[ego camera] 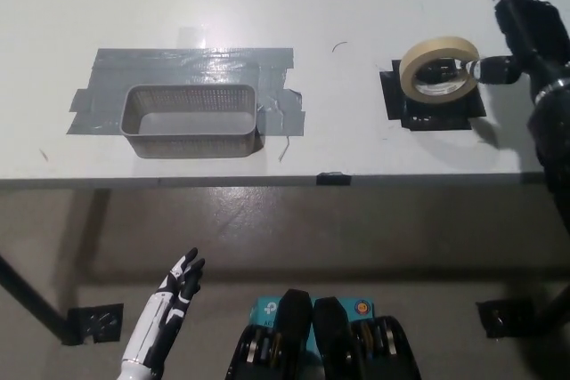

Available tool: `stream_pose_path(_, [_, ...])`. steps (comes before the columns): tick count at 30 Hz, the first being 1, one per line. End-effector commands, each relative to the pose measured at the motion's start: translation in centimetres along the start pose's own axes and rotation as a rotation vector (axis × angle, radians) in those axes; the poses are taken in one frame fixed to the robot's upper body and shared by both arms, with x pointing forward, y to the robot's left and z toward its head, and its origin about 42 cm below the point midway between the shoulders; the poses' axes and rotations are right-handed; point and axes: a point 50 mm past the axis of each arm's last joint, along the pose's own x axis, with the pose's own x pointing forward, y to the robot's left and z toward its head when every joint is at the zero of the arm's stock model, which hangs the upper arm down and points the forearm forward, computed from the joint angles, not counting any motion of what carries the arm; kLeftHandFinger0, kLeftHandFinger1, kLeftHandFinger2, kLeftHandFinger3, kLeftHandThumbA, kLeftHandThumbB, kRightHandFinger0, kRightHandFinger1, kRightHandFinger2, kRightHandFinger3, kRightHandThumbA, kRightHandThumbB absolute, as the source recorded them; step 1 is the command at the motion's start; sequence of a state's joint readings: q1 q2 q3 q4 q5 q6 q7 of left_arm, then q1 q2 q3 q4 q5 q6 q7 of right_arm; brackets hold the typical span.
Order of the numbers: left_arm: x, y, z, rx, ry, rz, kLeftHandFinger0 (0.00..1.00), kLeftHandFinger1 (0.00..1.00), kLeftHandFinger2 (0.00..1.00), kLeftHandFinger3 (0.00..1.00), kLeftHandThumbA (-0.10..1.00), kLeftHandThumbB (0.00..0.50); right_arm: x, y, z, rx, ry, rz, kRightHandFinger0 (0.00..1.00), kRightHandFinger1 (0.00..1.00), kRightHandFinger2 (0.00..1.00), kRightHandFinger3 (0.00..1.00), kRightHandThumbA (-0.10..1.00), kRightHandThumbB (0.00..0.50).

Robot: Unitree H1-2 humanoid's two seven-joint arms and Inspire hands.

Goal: The robot picks the tape placed on the black area with right hand and places it in the small grey container.

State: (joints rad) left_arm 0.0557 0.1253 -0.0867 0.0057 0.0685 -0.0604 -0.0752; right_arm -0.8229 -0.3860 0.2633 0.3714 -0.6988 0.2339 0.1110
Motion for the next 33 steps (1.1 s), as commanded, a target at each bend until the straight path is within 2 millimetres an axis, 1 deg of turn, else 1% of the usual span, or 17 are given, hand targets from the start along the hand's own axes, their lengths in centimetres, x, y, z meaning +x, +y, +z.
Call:
stream_pose_path(1, [0.3,0.7,1.4,0.018,-0.052,-0.013,1.00,1.00,1.00,1.00,0.93,0.154,2.1,-3.1,1.5,-0.083,0.009,0.007,1.00,1.00,1.00,1.00,0.88,0.500])
stream_pose_path(4, [0.3,0.8,1.3,0.022,-0.056,-0.011,1.00,1.00,1.00,1.00,0.93,0.153,2.7,-3.1,2.0,-0.102,0.012,0.038,1.00,1.00,1.00,1.00,0.90,0.500])
stream_pose_path(5, [0.3,0.8,1.3,0.024,-0.056,-0.010,1.00,1.00,1.00,1.00,0.93,0.151,3.0,-3.0,2.3,-0.097,0.010,0.046,1.00,1.00,1.00,1.00,0.95,0.500])
stream_pose_path(6, [0.3,0.8,1.3,0.025,-0.058,-0.010,1.00,1.00,1.00,1.00,0.93,0.149,3.1,-2.9,2.4,-0.096,0.011,0.050,1.00,1.00,1.00,1.00,0.95,0.500])
stream_pose_path(7, [0.3,0.8,1.3,0.020,-0.056,-0.013,1.00,1.00,1.00,1.00,0.93,0.148,3.3,-2.9,2.6,-0.096,0.013,0.055,1.00,1.00,1.00,1.00,1.00,0.500])
stream_pose_path(13, [0.3,0.7,1.4,0.019,-0.053,-0.011,1.00,1.00,1.00,1.00,0.92,0.146,4.4,-2.6,3.4,-0.136,0.030,0.080,1.00,1.00,1.00,1.00,1.00,0.500])
stream_pose_path(14, [0.4,0.8,1.5,0.021,-0.055,-0.013,1.00,1.00,1.00,1.00,0.92,0.146,4.7,-2.5,3.6,-0.130,0.037,0.082,1.00,1.00,1.00,1.00,1.00,0.491])
stream_pose_path(17, [0.3,0.7,1.5,0.020,-0.054,-0.016,1.00,1.00,1.00,1.00,0.92,0.145,5.0,-2.2,3.5,-0.131,0.048,0.090,1.00,1.00,1.00,1.00,1.00,0.494])
stream_pose_path(18, [0.3,0.7,1.5,0.028,-0.051,-0.012,1.00,1.00,1.00,1.00,0.92,0.152,5.2,-2.0,3.5,-0.127,0.058,0.095,1.00,1.00,1.00,1.00,1.00,0.488])
stream_pose_path(19, [0.3,0.7,1.5,0.018,-0.053,-0.015,1.00,1.00,1.00,1.00,0.91,0.145,5.4,-1.8,3.5,-0.124,0.061,0.098,1.00,1.00,1.00,1.00,1.00,0.487])
stream_pose_path(21, [0.3,0.7,1.4,0.014,-0.055,-0.015,1.00,1.00,1.00,1.00,0.91,0.150,5.7,-1.6,3.7,-0.125,0.066,0.104,1.00,1.00,1.00,1.00,1.00,0.471])
stream_pose_path(24, [0.3,0.7,1.5,0.014,-0.052,-0.016,1.00,1.00,1.00,1.00,0.91,0.145,6.1,-1.1,3.7,-0.129,0.073,0.113,1.00,1.00,1.00,1.00,1.00,0.476])
stream_pose_path(29, [0.3,0.7,1.6,0.014,-0.051,-0.018,1.00,1.00,1.00,1.00,0.91,0.156,7.0,-0.1,3.3,-0.140,0.120,0.154,1.00,1.00,1.00,1.00,1.00,0.497])
stream_pose_path(33, [0.4,0.7,1.8,0.024,-0.057,-0.022,1.00,1.00,1.00,1.00,0.92,0.148,7.6,0.1,3.1,-0.156,0.134,0.160,1.00,1.00,1.00,1.00,1.00,0.500])
